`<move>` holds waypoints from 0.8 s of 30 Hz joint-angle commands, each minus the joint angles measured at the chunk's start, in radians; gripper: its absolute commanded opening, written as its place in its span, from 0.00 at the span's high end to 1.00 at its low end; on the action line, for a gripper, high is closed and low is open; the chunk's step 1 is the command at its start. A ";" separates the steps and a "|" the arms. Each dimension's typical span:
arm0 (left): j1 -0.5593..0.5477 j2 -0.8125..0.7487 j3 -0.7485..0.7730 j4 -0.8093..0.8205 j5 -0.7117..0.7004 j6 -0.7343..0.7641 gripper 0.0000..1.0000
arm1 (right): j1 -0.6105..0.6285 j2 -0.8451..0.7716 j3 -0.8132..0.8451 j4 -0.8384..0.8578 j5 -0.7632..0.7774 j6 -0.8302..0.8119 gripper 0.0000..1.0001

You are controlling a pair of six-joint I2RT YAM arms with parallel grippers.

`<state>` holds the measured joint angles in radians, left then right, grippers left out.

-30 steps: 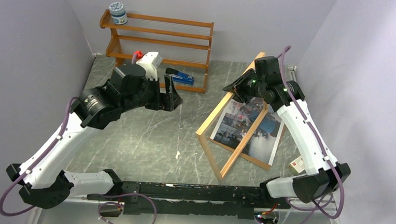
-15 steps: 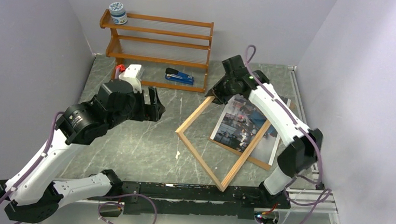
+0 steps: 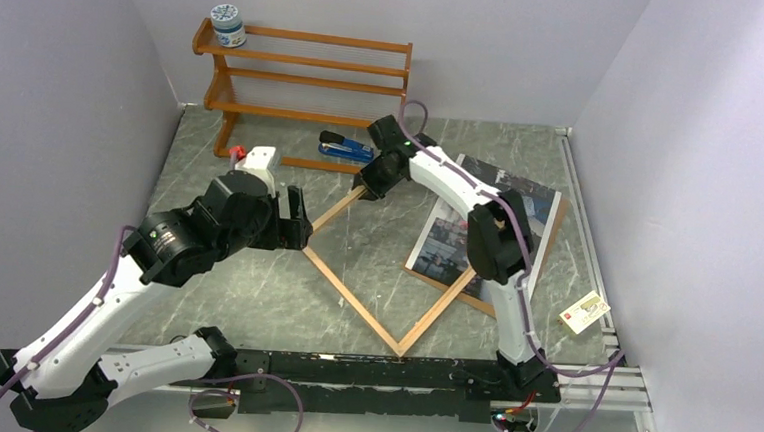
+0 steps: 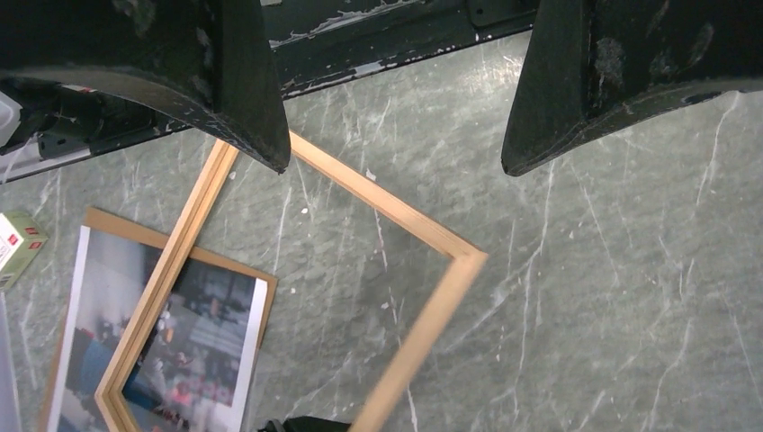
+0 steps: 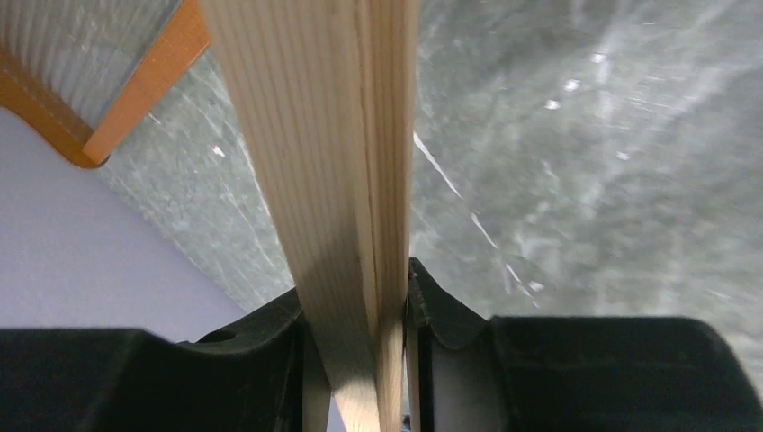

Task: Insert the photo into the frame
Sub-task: Turn over the photo frame at the center of the board.

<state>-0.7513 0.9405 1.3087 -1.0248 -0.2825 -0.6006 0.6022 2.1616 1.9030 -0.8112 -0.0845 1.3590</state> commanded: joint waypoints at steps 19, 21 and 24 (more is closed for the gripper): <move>0.010 0.123 -0.094 0.046 -0.063 -0.139 0.06 | 0.002 0.060 -0.039 0.194 -0.041 0.188 0.29; 0.015 0.129 -0.108 0.050 -0.072 -0.168 0.06 | -0.009 0.015 -0.079 0.204 -0.024 0.165 0.24; 0.026 0.131 -0.145 0.064 -0.093 -0.215 0.06 | -0.028 -0.079 -0.160 0.215 0.004 0.107 0.18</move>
<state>-0.7414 1.0740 1.1969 -0.9916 -0.3233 -0.7307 0.6056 2.2532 1.8160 -0.6212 -0.1272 1.5352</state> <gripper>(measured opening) 0.937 0.789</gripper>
